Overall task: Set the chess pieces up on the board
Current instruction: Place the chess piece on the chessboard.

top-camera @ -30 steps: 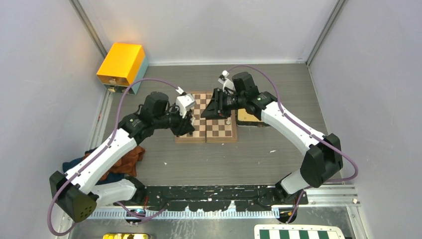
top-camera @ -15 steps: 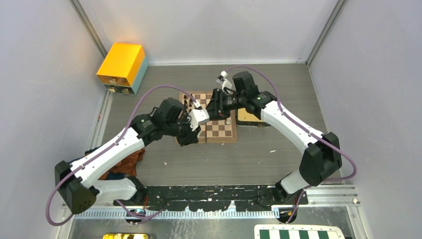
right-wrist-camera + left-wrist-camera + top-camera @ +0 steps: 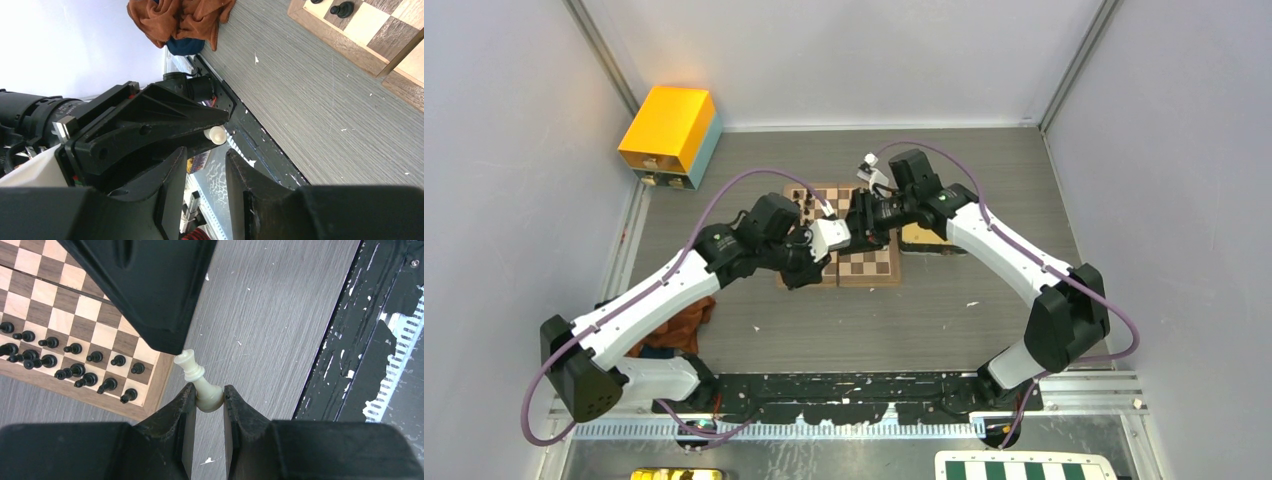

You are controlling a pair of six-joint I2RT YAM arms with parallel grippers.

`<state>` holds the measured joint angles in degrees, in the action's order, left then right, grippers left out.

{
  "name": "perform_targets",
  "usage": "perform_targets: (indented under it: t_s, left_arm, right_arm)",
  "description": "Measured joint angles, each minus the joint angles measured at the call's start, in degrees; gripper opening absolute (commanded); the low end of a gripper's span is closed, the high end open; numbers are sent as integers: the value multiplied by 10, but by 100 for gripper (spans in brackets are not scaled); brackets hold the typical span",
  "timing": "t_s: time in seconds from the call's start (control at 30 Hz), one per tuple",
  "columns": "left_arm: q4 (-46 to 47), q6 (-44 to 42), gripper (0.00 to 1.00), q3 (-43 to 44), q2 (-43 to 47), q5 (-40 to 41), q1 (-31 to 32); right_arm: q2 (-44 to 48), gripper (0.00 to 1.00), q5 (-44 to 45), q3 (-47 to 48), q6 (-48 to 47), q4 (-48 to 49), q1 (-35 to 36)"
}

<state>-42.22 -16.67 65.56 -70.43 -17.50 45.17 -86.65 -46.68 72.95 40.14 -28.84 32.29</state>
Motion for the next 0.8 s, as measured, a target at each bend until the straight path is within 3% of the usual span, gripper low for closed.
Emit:
perform_targets:
  t_s: [0.8]
  left_arm:
    - [-1,-3,0,11,-14,5,10]
  right_arm:
    - [-20,40,-14,-32,-9,6,14]
